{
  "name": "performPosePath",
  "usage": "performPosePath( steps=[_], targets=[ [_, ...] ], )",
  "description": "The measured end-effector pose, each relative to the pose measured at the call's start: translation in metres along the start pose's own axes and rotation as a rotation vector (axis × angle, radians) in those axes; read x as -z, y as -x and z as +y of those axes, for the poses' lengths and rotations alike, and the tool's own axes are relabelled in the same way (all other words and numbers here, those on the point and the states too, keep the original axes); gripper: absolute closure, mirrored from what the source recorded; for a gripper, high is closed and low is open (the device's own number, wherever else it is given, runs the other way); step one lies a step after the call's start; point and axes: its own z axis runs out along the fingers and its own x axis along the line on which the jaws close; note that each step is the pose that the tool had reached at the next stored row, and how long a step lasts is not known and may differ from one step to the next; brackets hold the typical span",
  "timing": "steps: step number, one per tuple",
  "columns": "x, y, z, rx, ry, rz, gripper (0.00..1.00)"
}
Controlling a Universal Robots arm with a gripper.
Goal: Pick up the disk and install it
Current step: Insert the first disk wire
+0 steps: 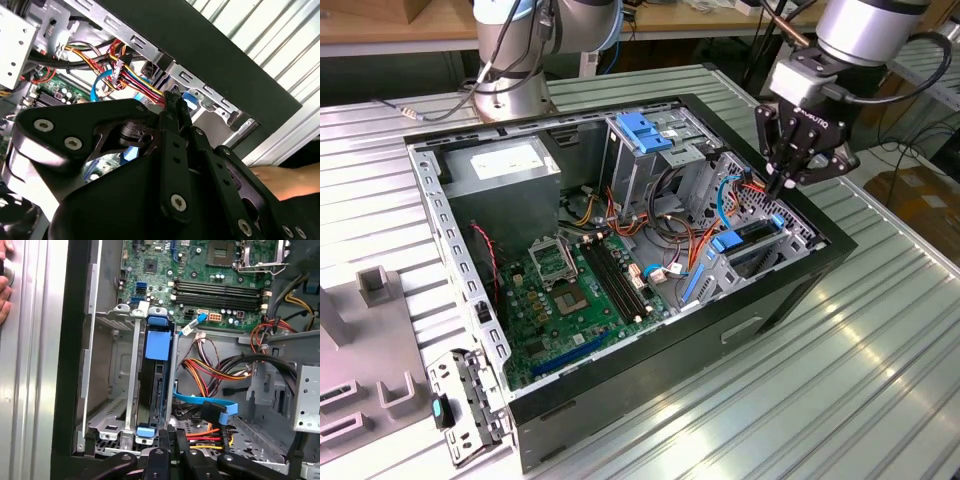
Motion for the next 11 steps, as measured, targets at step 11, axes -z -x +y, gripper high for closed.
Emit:
performPosePath(
  steps=[11],
  targets=[
    [-0.0041,0.0,0.0149,-0.051,0.0024,-0.001,0.84]
  ],
)
